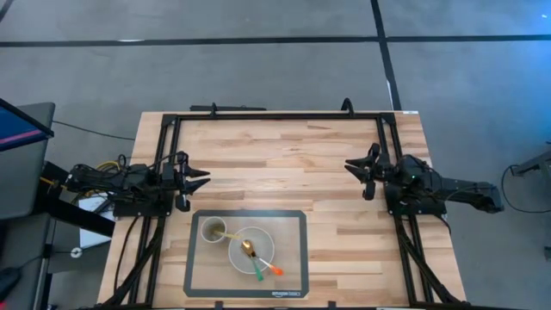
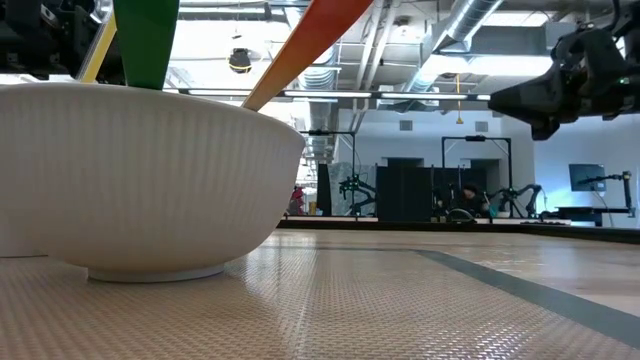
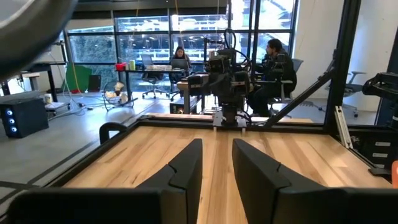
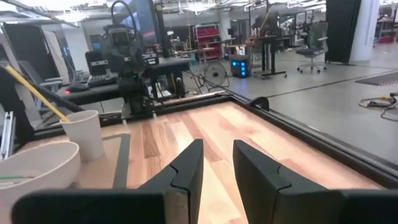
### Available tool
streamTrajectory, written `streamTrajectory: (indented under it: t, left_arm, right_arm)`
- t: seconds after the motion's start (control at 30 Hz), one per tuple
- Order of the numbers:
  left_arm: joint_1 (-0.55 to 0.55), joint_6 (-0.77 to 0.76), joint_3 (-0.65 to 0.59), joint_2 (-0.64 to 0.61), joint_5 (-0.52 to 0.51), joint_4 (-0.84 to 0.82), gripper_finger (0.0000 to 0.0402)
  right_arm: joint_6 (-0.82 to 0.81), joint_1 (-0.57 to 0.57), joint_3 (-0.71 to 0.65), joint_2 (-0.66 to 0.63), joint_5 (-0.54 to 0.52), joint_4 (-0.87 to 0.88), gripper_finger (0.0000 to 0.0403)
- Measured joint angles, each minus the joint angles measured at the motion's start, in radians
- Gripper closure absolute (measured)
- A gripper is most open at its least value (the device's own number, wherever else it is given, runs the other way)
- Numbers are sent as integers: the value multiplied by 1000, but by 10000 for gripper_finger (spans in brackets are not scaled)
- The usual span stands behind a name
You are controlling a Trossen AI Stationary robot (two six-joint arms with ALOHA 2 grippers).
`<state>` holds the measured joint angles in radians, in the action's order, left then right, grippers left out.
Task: Pick & Place Utensil
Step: Return to Home Position
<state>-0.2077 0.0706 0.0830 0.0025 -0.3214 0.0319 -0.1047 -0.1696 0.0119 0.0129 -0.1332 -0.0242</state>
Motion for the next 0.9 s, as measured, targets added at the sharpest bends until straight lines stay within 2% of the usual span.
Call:
streamTrajectory:
  t: [0.9]
  left_arm:
    - [0,0,0,0,0,13,312]
  right_arm:
    - [7,-1,0,0,1,1,321]
